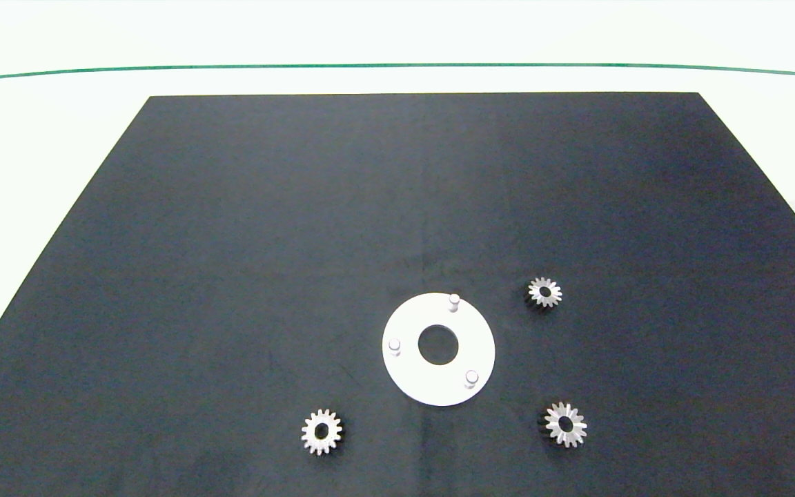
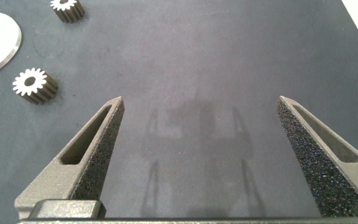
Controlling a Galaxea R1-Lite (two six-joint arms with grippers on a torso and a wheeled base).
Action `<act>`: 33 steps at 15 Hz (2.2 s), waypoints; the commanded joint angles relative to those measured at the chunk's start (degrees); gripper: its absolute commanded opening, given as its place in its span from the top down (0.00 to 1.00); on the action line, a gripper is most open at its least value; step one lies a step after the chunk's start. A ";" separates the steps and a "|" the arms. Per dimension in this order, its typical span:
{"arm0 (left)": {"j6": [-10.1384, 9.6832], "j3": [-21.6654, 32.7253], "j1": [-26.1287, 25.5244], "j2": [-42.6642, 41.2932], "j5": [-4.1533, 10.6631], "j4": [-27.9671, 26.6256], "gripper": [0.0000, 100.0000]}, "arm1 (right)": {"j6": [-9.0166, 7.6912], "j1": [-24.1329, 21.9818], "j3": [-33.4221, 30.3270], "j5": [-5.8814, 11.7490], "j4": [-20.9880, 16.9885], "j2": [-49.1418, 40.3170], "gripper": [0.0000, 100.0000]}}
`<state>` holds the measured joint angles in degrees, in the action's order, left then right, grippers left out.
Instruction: Install three planetary gears onto the carrier pins
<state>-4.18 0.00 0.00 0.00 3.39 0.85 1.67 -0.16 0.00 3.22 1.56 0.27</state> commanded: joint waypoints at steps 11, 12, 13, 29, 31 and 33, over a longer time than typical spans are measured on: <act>7.17 29.09 -2.46 13.80 -0.31 -23.09 0.00 | -4.31 5.61 -26.37 -0.85 -23.88 16.34 0.00; 7.96 29.00 -2.46 14.50 -0.31 -23.27 0.00 | -5.98 5.61 -27.33 -0.85 -24.59 17.93 0.00; 8.93 28.83 -2.55 15.47 -0.31 -23.44 0.00 | -7.03 5.78 -28.04 -0.85 -25.38 19.24 0.00; 11.92 31.99 -2.20 18.90 -0.31 -28.89 0.00 | -7.82 28.55 -44.12 5.04 -31.79 56.51 0.00; 11.92 32.08 -2.20 19.07 -0.22 -28.89 0.00 | -7.12 31.97 -45.44 5.04 -31.79 61.08 0.00; 11.92 32.17 -2.20 19.78 -0.22 -28.89 0.00 | -7.03 35.31 -46.14 6.36 -31.79 64.42 0.00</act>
<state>7.68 32.11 -2.17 19.35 3.11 -27.89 -5.45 32.24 -45.17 8.92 -30.01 59.53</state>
